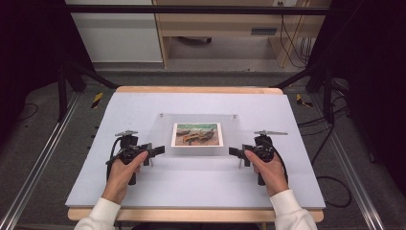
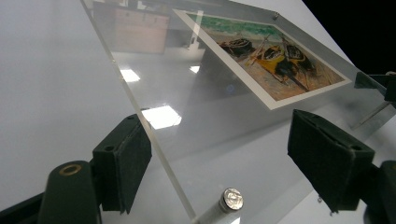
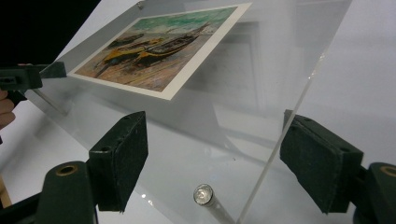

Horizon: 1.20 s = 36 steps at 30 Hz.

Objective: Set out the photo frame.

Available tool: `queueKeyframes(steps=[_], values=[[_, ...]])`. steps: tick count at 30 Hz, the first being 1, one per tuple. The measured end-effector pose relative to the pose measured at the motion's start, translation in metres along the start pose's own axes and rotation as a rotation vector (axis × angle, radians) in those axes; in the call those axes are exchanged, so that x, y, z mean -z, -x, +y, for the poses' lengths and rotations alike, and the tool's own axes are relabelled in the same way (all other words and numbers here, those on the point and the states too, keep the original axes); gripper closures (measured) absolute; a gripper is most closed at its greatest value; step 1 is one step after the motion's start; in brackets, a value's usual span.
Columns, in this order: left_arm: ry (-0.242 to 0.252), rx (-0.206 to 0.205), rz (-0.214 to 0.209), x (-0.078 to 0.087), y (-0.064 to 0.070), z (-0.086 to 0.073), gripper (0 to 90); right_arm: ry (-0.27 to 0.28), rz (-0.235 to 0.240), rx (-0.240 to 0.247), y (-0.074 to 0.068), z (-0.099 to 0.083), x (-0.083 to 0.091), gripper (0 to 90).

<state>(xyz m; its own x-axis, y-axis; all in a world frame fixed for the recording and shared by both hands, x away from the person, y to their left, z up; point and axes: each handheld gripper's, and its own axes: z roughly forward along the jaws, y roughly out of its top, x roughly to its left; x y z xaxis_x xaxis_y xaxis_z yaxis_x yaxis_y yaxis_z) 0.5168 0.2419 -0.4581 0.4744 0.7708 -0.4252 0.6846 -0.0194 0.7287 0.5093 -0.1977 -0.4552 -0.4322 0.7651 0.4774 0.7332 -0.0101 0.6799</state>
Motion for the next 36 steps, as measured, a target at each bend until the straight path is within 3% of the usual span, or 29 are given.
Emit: queueKeyframes(steps=[4, 9, 24, 36], values=[[0.006, -0.007, 0.007, -0.003, -0.001, 0.004, 22.0, 0.02, -0.008, 0.017, 0.002, 0.005, -0.002, 25.1], [0.031, -0.064, 0.034, -0.006, 0.0, 0.011, 23.9, 0.056, -0.022, 0.043, 0.005, 0.008, -0.003, 28.5], [0.065, -0.104, 0.041, 0.004, 0.007, 0.002, 29.2, 0.074, -0.051, 0.153, -0.003, 0.002, 0.006, 31.8], [0.079, -0.144, 0.072, 0.015, 0.016, -0.006, 35.4, 0.08, -0.078, 0.205, -0.012, -0.008, 0.019, 39.5]])
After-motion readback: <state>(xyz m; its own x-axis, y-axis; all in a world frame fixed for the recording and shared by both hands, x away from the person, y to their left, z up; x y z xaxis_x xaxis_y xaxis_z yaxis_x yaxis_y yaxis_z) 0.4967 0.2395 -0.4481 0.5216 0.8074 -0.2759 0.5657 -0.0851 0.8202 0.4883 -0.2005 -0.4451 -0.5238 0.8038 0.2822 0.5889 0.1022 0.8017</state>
